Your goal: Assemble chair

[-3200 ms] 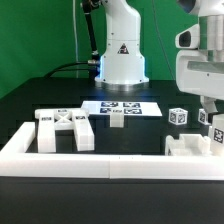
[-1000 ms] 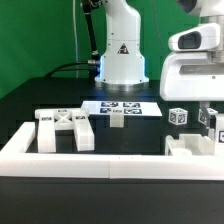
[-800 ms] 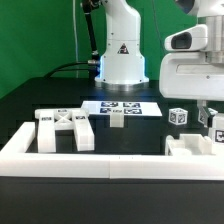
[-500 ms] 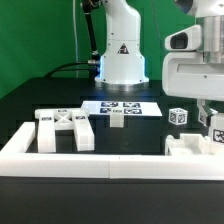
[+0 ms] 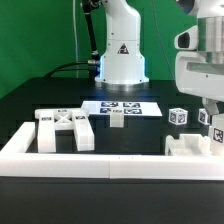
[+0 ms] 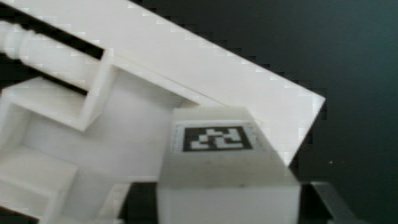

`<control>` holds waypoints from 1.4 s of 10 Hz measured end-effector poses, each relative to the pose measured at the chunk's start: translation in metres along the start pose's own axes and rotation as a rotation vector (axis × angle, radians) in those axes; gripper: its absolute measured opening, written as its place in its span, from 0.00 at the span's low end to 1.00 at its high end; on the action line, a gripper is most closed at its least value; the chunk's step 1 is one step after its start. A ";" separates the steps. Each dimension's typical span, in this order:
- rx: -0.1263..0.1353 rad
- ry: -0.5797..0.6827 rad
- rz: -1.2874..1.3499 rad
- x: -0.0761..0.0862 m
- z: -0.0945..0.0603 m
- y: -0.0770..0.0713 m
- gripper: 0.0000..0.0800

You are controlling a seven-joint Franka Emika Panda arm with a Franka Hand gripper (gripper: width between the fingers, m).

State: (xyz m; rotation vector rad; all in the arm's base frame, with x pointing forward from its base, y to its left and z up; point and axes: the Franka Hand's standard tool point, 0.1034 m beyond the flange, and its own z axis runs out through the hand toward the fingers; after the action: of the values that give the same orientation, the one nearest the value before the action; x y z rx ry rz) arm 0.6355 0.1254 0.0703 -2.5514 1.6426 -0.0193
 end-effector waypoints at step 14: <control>-0.032 0.029 -1.153 -0.004 -0.002 -0.003 0.81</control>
Offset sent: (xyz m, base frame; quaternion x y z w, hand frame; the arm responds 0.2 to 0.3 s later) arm -0.0032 0.0076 0.0058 -0.0322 0.0202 -0.2446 0.9689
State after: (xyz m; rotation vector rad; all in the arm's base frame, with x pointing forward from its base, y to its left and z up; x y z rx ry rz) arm 0.6362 0.1300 0.0729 -3.0969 -0.0121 -0.1171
